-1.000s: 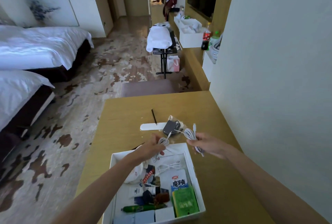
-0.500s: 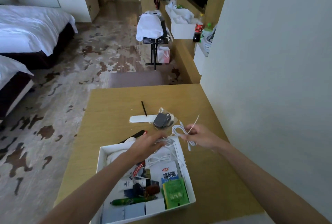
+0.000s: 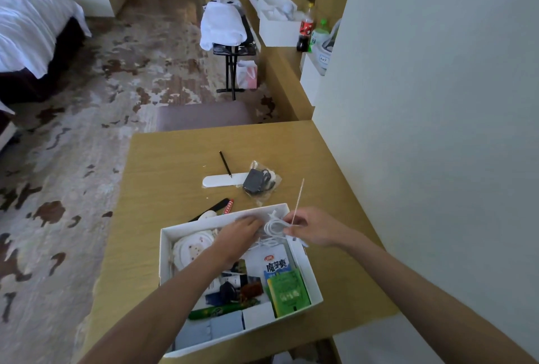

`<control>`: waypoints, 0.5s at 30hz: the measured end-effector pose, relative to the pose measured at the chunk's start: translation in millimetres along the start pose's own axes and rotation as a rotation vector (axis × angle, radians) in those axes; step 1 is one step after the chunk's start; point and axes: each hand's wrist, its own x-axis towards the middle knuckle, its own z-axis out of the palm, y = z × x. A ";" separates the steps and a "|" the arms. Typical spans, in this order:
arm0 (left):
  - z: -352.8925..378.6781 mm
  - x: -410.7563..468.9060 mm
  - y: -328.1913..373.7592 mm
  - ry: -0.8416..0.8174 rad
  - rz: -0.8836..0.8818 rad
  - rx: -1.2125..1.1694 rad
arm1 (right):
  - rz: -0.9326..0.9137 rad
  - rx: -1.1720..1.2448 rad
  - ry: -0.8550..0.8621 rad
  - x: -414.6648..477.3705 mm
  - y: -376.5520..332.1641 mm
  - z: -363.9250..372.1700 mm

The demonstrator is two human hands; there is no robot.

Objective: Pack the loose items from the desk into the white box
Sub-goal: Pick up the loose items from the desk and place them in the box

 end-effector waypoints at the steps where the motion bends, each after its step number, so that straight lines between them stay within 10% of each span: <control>1: -1.0 -3.3 -0.5 0.004 0.028 -0.020 | -0.013 -0.038 -0.010 -0.3 -2.2 1.7; 15: -56.7 -56.7 -23.9 0.006 -0.436 -0.378 | -0.017 -0.535 -0.116 49.9 -17.5 73.7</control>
